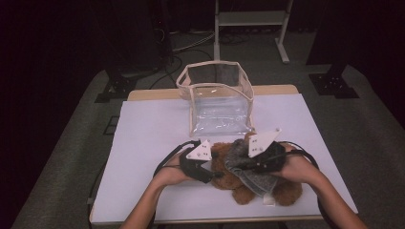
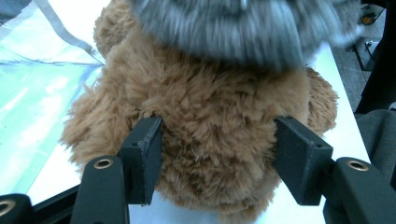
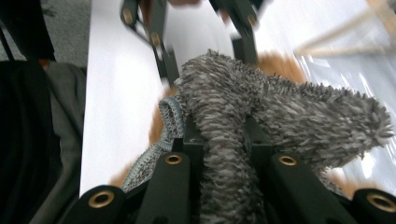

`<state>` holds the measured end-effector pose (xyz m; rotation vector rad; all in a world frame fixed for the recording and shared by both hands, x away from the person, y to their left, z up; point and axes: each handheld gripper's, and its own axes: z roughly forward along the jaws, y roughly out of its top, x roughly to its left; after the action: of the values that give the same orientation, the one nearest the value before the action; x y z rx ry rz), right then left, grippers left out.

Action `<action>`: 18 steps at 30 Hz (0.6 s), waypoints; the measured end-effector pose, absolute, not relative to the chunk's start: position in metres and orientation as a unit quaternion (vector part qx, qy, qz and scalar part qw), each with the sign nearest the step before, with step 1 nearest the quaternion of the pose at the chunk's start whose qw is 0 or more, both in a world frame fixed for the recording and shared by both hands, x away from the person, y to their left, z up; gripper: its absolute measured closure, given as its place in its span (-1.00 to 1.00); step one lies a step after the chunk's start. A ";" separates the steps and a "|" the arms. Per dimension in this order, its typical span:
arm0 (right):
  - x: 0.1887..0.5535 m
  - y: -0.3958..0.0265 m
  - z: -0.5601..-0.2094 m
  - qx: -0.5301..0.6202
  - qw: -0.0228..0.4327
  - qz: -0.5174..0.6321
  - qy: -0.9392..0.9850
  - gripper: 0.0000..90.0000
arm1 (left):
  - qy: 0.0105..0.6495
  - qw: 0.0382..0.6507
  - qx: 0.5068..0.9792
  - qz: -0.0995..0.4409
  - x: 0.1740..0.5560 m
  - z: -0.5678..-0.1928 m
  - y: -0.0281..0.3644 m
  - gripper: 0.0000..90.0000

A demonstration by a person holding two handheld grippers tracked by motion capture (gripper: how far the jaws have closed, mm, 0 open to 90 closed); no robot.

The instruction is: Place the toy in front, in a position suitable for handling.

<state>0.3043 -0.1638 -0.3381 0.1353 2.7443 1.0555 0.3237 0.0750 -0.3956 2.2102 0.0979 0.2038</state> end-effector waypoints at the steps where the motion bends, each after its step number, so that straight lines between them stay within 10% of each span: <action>1: 0.305 -0.159 -0.340 0.041 0.099 0.359 0.927 0.68 | 0.041 0.444 0.891 0.082 0.323 -0.396 0.076 -0.17; 18: 0.302 -0.136 -0.341 0.018 0.095 0.344 0.934 0.67 | 0.042 0.445 0.892 0.076 0.323 -0.397 0.090 -0.21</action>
<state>0.3020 -0.1360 -0.3414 0.0531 2.7685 1.0192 0.3229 0.0900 -0.3966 2.2098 0.1047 0.1888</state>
